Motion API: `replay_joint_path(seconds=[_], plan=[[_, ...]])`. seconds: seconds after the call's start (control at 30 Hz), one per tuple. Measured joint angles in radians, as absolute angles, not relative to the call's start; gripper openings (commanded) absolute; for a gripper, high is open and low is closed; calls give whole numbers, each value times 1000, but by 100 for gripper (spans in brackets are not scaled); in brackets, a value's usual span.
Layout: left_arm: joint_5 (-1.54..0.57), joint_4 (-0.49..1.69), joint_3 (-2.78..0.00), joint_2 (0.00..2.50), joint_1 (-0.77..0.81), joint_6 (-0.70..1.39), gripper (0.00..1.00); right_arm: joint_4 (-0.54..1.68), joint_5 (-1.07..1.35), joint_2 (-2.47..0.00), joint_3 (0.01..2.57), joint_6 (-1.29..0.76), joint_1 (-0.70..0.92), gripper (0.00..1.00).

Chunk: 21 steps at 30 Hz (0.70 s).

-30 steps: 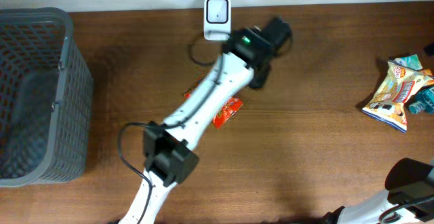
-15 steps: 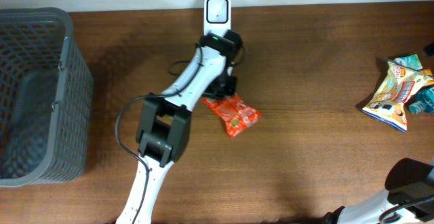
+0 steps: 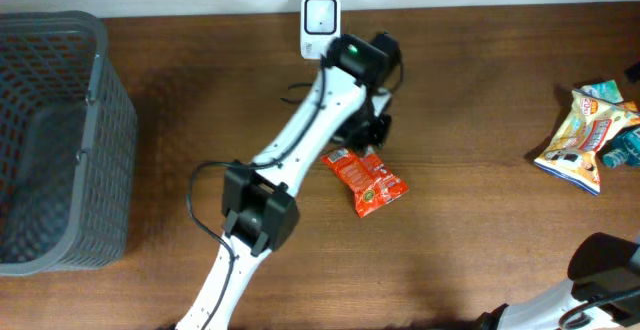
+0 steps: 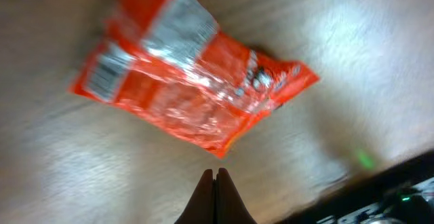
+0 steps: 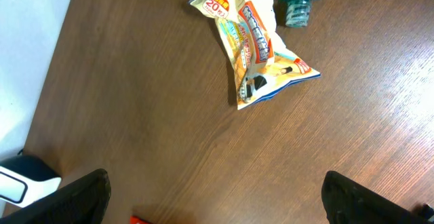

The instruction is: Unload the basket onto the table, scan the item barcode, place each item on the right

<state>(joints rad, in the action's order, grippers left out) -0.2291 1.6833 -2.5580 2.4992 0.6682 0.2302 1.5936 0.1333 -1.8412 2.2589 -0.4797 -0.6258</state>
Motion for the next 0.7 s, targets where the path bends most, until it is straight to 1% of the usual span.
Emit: replay_joint_path(seconds=[0.07,0.17,0.27,0.37,0.43,0.57,0.7], plan=[[-224,1678,-2459,2500,717,227,0,1594,133,-1841,2259,-480,-626,99],[-220,1594,-2337,2501,739,227,0,1593,133,-1841,2259,-480,-626,98],[-250,1400,-2198,2500,734,230,0,1594,134,-1841,2259,-479,-626,99],[-287,1150,-2108,2456,720,303,0,1594,133,-1841,2259,-480,-626,98],[-275,1078,-2091,2450,701,354,0,1594,133,-1841,2259,-479,-626,98],[-200,1126,-2149,2463,623,383,0,1594,133,-1841,2259,-479,-626,98],[-119,1212,-2353,2500,502,405,0,1594,133,-1841,2259,-479,-626,98]])
